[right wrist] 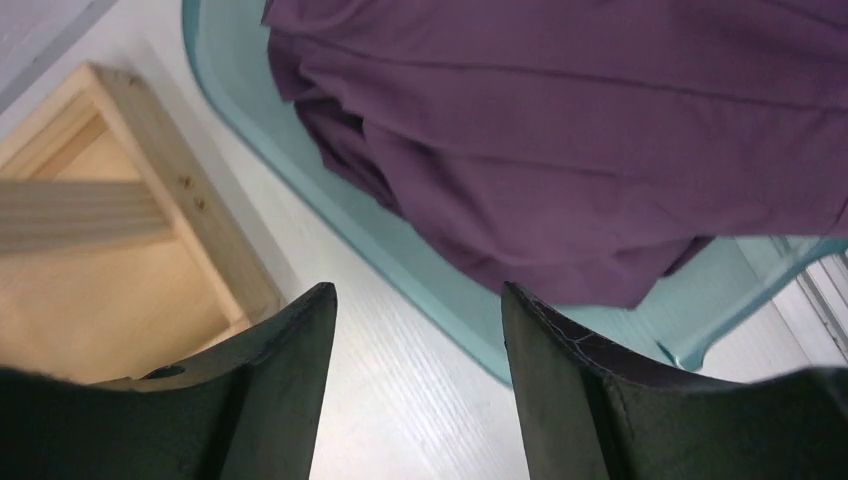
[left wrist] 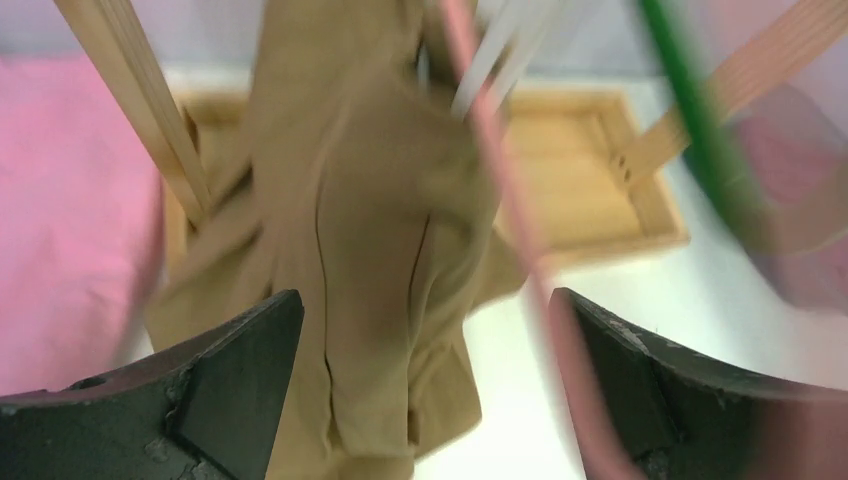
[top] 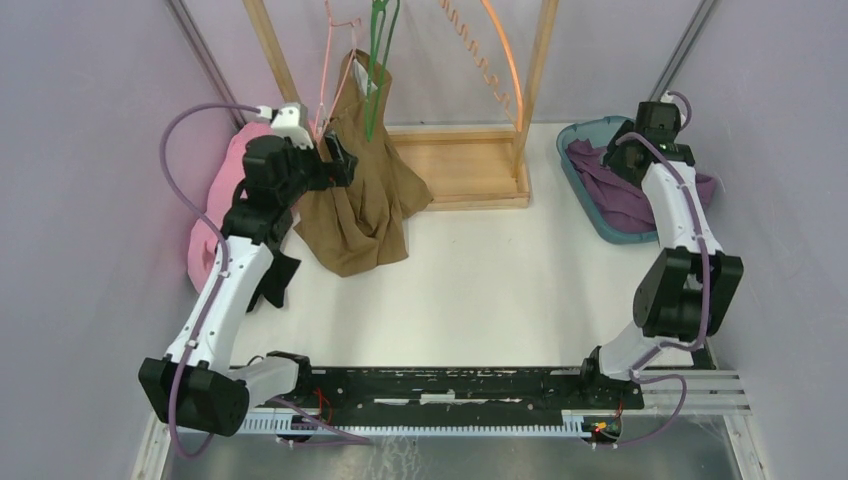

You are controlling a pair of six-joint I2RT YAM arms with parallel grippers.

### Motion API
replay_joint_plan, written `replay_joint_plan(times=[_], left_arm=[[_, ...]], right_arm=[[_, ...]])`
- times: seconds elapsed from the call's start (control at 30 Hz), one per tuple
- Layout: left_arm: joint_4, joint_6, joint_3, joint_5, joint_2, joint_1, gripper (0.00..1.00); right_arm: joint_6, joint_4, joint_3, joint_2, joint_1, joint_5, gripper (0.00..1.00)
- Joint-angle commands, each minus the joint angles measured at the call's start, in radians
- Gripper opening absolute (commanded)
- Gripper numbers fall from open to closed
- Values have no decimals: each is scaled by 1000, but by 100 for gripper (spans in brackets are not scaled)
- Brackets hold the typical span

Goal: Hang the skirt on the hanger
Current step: Pick up the hanger from the clothesline.

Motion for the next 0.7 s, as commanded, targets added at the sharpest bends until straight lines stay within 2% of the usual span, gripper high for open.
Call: replay_joint_plan(times=[0.0,0.2,0.37,0.57,0.67], left_arm=[[44,-74,-123,73,-10,-19,99],[90,-82,-148,52,12,-98,99],[87,-69,-145,55,50,-136,99],[91,-60,-148,32,46,-200,99],[82,-51,-137,18,59,-233,99]], right_arm=[[28,25,148,126,-1,154,67],[1,80,69,103,-3,418,68],[-14,80,45,137,-28,560,70],[17,112,-14,141,-91,654,72],[34,155,-83,100,-127,647,71]])
